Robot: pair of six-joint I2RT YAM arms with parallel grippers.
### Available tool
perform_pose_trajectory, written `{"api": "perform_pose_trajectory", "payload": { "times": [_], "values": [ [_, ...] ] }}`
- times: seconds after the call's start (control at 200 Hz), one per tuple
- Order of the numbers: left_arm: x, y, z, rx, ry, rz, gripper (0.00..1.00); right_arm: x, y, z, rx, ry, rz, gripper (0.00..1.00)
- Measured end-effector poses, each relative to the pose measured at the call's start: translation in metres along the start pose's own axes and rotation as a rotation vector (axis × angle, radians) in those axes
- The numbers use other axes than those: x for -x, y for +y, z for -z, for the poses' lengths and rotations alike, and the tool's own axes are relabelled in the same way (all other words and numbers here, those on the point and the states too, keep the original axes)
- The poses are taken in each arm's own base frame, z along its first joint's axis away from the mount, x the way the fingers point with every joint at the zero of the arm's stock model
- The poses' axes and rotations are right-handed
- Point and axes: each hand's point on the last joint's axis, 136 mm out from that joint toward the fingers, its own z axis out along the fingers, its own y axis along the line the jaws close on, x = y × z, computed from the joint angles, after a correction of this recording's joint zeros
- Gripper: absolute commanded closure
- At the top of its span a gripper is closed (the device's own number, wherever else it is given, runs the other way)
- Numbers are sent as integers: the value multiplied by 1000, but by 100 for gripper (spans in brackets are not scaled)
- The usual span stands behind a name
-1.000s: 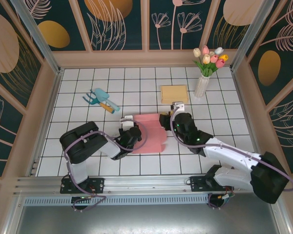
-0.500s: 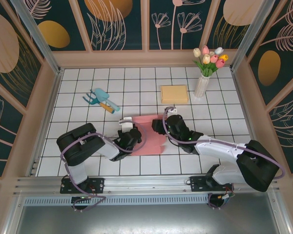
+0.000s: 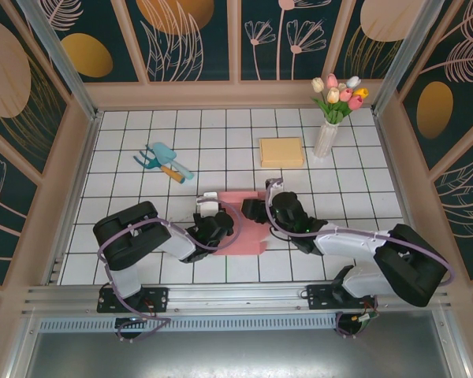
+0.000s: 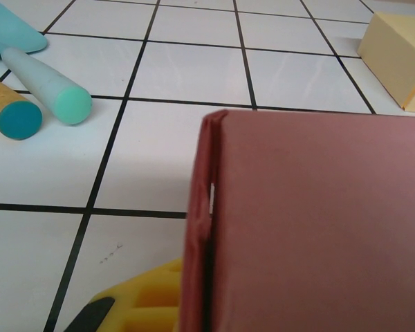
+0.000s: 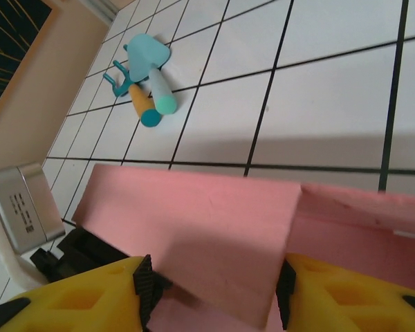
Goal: Fold the paper box
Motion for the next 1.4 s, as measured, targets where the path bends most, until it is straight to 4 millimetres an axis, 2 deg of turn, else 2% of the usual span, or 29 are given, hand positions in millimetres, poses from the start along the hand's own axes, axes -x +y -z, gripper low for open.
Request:
{"api": "perform_pose_trajectory", "payload": {
  "times": [0.085, 0.215, 0.51, 0.676, 0.931, 1.191, 1.401],
  "values": [
    [0, 0, 0, 0, 0, 1, 100, 0, -4, 6, -6, -17, -6, 48],
    [0, 0, 0, 0, 0, 1, 100, 10, -13, 11, -63, -73, 10, 47],
    [0, -1, 1, -6, 7, -2, 100, 9, -52, 11, -208, -90, 73, 46],
    [0, -2, 2, -8, 8, -4, 100, 0, -74, 14, -268, -69, 106, 45],
    [0, -2, 2, -12, 10, -3, 100, 6, -101, 15, -325, -64, 98, 45],
    [-1, -4, 2, -23, 18, -3, 100, -11, -111, 5, -328, 2, 104, 44],
    [-2, -5, 2, -30, 22, -2, 100, -18, -104, -7, -259, 29, 124, 45]
  ]
}}
